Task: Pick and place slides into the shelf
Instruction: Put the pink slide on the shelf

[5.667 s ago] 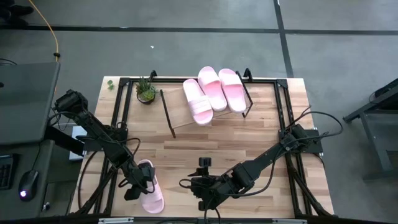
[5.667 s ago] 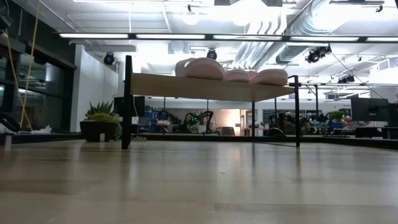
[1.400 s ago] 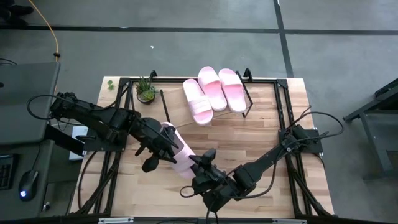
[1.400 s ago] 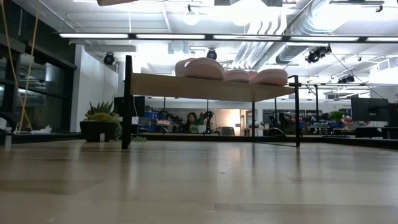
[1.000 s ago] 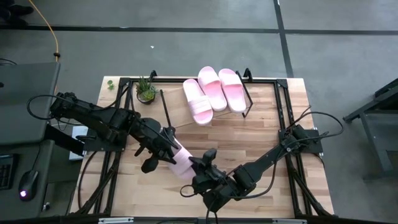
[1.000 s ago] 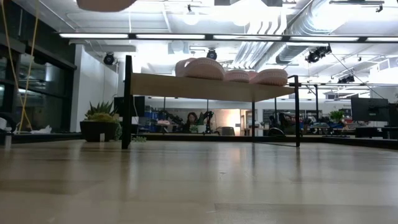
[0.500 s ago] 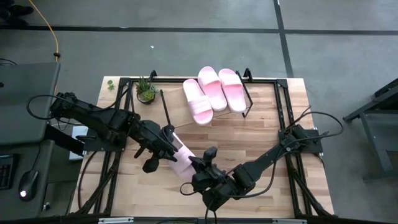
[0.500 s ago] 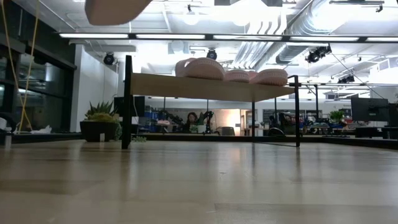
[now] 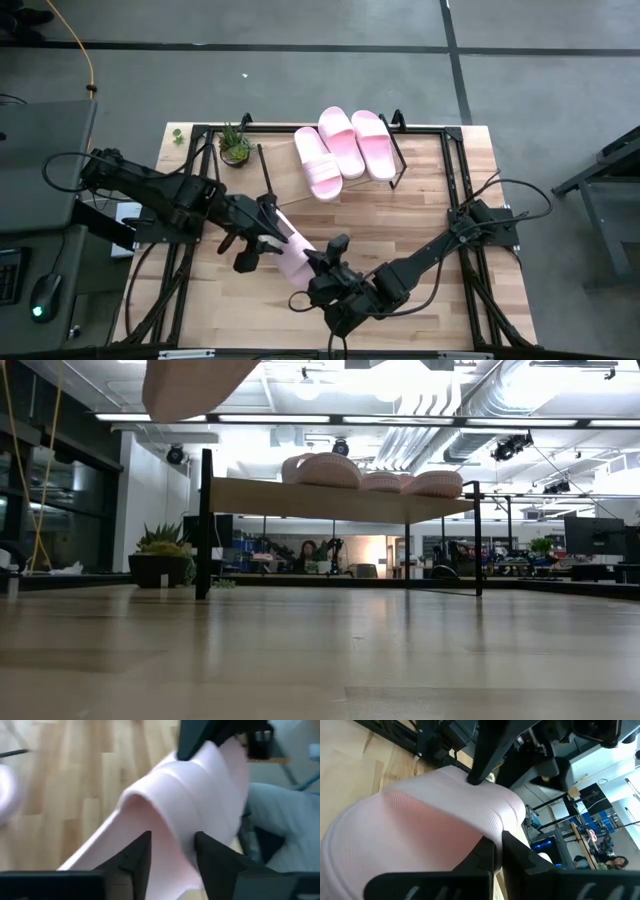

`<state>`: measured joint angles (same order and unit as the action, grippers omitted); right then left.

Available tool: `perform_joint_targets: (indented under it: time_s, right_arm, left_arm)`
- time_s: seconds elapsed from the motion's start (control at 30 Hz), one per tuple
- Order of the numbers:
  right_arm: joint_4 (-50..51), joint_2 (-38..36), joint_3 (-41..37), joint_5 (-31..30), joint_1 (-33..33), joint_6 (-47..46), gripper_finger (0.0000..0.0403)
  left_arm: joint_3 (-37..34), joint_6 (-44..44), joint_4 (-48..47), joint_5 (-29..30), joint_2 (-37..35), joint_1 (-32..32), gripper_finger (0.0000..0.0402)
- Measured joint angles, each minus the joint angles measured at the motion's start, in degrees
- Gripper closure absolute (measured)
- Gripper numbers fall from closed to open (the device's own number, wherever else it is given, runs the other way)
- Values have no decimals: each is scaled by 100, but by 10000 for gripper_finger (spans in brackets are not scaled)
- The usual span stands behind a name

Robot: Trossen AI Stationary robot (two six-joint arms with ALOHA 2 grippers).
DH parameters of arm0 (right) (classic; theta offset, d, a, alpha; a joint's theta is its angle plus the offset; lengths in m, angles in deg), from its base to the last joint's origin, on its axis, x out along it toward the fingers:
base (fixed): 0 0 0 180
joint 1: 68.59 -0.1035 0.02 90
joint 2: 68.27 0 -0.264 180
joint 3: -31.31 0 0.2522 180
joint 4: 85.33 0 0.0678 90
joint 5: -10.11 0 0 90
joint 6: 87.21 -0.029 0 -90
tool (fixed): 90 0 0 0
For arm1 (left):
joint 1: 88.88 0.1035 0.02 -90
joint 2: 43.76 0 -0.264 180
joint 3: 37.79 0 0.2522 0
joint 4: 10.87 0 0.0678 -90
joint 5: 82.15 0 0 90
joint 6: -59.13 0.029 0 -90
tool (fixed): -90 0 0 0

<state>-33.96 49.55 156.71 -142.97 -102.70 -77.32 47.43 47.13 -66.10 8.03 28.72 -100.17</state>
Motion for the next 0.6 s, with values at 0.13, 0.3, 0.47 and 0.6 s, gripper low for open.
perform_joint_targets:
  time_s: [0.13, 0.3, 0.47, 0.6]
  right_arm:
    - [78, 0, 0, -158, -5, -47, 402]
    - [361, -2, 0, -507, -13, -209, 403]
    - [512, -49, 0, -706, 85, -258, 403]
    - [679, -117, 0, -720, 257, -274, 403]
  left_arm:
    - [426, 136, -745, 700, -1, 3, 238]
    - [1142, 128, -1737, 1570, -7, 9, 226]
    - [1683, 128, -2168, 1736, -5, 5, 233]
    - [2028, 126, -2458, 1743, -5, 5, 244]
